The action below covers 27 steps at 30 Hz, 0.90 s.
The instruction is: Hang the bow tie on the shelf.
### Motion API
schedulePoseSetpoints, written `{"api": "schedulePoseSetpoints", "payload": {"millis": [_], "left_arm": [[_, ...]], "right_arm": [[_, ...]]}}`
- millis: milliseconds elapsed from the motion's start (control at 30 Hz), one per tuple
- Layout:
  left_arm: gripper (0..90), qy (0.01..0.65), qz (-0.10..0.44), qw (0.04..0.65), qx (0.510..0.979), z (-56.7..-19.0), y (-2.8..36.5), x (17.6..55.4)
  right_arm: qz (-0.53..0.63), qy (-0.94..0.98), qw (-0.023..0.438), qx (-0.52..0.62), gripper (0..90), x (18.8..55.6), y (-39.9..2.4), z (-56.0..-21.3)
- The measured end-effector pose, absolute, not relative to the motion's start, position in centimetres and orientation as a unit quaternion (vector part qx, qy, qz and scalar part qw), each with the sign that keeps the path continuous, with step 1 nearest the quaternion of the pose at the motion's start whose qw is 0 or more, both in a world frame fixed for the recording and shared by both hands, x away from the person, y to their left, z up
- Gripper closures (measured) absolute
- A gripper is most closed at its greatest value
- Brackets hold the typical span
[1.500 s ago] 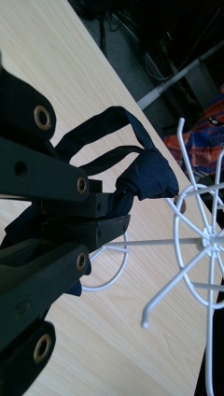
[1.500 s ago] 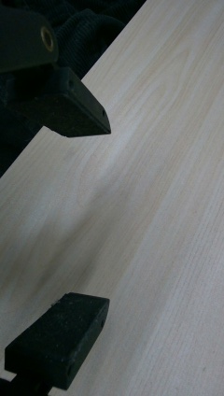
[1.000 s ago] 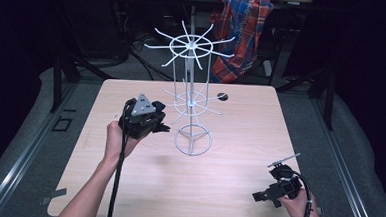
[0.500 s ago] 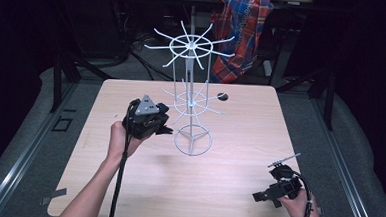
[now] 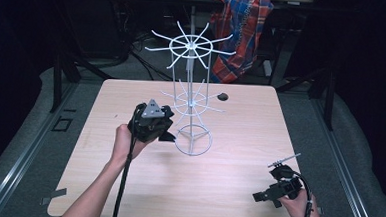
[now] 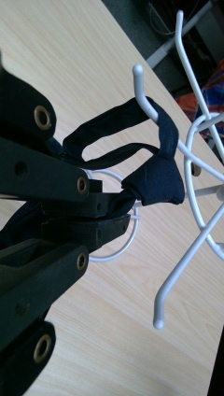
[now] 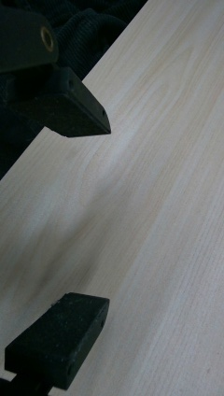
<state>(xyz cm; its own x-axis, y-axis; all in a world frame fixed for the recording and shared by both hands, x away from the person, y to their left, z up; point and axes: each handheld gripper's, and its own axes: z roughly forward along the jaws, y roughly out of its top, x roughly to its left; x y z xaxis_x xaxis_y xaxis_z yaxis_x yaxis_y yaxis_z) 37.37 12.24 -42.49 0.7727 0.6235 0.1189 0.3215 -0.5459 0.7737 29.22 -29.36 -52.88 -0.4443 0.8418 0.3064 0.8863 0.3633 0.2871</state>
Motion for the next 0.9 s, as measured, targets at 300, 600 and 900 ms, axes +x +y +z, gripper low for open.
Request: {"api": "schedulePoseSetpoints", "payload": {"millis": [300, 600, 900], "left_arm": [[87.9, 0.273, 0.19, 0.384, 0.861, -43.4, 11.7, 37.4], [87.9, 0.269, 0.187, 0.374, 0.868, -44.1, 11.1, 37.4], [88.0, 0.279, 0.191, 0.355, 0.872, -44.8, 10.7, 37.6]], "right_arm": [[-0.206, -0.829, 0.054, -0.518, 13.6, 29.3, -29.5, -52.7], [-0.203, -0.83, 0.056, -0.516, 13.5, 29.3, -29.4, -52.8], [-0.202, -0.831, 0.058, -0.515, 13.5, 29.3, -29.4, -52.8]]}}
